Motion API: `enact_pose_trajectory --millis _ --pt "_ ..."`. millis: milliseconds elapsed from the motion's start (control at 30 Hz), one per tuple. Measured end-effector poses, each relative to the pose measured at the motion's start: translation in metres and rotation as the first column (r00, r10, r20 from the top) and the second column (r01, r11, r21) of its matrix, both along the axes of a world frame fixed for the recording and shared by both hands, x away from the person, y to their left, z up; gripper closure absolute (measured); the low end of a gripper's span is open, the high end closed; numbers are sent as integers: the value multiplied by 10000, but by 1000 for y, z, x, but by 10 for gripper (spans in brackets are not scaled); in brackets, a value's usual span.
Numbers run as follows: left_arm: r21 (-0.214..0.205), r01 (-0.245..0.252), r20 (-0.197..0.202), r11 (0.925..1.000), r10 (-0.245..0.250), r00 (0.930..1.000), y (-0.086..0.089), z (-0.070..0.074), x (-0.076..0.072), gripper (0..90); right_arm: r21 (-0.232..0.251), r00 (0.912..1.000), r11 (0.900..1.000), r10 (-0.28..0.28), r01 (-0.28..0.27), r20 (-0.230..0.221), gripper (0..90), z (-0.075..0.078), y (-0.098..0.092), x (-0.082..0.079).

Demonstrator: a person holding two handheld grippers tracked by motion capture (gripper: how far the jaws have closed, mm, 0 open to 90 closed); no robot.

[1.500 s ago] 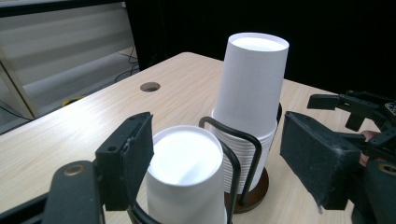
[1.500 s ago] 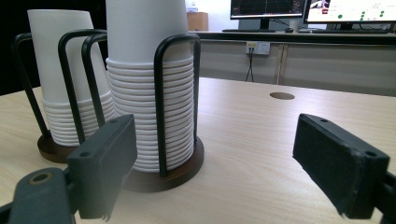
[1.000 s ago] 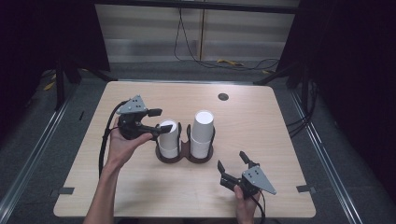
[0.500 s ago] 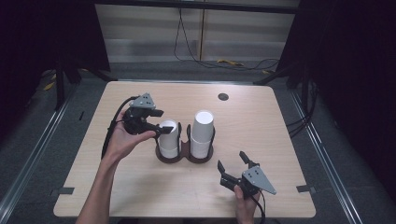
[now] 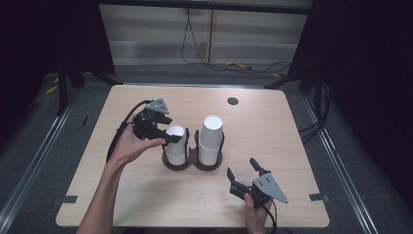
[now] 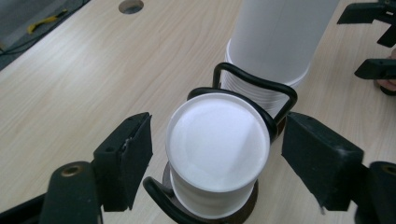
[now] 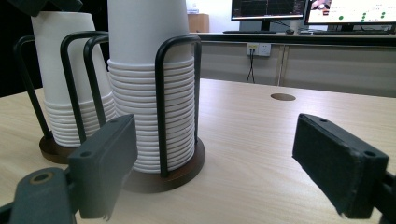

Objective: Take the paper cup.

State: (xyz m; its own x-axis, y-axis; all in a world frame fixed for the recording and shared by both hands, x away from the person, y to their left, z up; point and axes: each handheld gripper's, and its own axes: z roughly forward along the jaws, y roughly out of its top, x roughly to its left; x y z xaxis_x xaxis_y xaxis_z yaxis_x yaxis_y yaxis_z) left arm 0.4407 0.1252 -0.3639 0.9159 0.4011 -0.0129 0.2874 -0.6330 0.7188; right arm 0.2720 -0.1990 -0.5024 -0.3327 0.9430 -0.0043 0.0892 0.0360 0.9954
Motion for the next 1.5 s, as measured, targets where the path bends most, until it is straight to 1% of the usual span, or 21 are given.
enact_pose_trajectory --millis 33,67,133,233,333,367,467,533,567,600,633,667,767,900,967,1033,1067,1133,1167,1367,1500 --pt "-36 40 -170 10000 -41 9998 0 -1 1 273 0 10000 10000 3 -3 -7 136 0 0 0" --pt "33 118 -198 9999 -118 9997 0 -1 2 281 -3 10000 10000 7 -7 -9 136 0 0 0" --pt "436 31 -166 9990 -23 9999 -3 -3 2 296 -6 10000 10000 7 -7 -13 136 0 0 0" --pt "652 132 -293 9978 -113 9995 -5 -5 3 328 -9 10000 10000 16 -16 -37 136 0 0 0" --pt "713 208 -286 9972 -188 9994 -9 -7 4 338 -3 10000 10000 6 -6 -39 136 0 0 0" --pt "806 303 -233 9963 -285 9993 -9 -7 5 337 -2 10000 10000 24 -24 -43 136 0 0 0" --pt "758 257 -198 9968 -242 9995 -12 -7 4 333 0 10000 10000 25 -25 -30 136 0 0 0" --pt "997 344 -125 9944 -333 9994 -14 -8 5 326 -6 10000 10000 6 -6 -34 136 0 0 0" --pt "928 268 -145 9953 -255 9996 -15 -9 4 323 -8 10000 10000 21 -21 -37 136 0 0 0" --pt "1123 354 -108 9930 -344 9994 -15 -9 5 319 -7 10000 10000 6 -6 -41 136 0 0 0" --pt "1171 341 -92 9925 -333 9994 -16 -9 5 317 -9 10000 10000 20 -20 -40 136 0 0 0" --pt "1055 265 -122 9941 -253 9996 -17 -10 5 314 -11 10000 10000 11 -11 -32 136 0 0 0" --pt "1206 307 -254 9922 -278 9993 -18 -13 6 311 -18 10000 10000 16 -16 -23 136 0 0 0" --pt "1403 391 -268 9893 -356 9990 -20 -15 8 298 -17 10000 10000 22 -22 -14 136 0 0 0" --pt "1270 263 -400 9916 -214 9990 -21 -17 8 281 -3 10000 10000 24 -24 11 136 0 0 0" --pt "1258 313 -477 9916 -254 9985 -20 -18 10 280 -6 10000 10000 23 -23 -20 136 0 0 0" --pt "1423 485 -462 9886 -423 9980 -19 -17 11 280 -36 10000 10000 48 -48 -12 136 0 0 0" --pt "1481 519 -462 9876 -455 9979 -20 -17 11 282 -45 10000 10000 29 -29 -5 136 0 0 0" --pt "1364 450 -530 9896 -381 9979 -20 -18 10 298 -31 10000 10000 40 -40 3 136 0 0 0" --pt "1486 445 -471 9879 -378 9982 -20 -17 10 306 -26 10000 10000 33 -33 19 136 0 0 0" --pt "1264 389 -560 9912 -320 9979 -20 -18 10 308 -31 10000 10000 29 -29 20 136 0 -1 0"
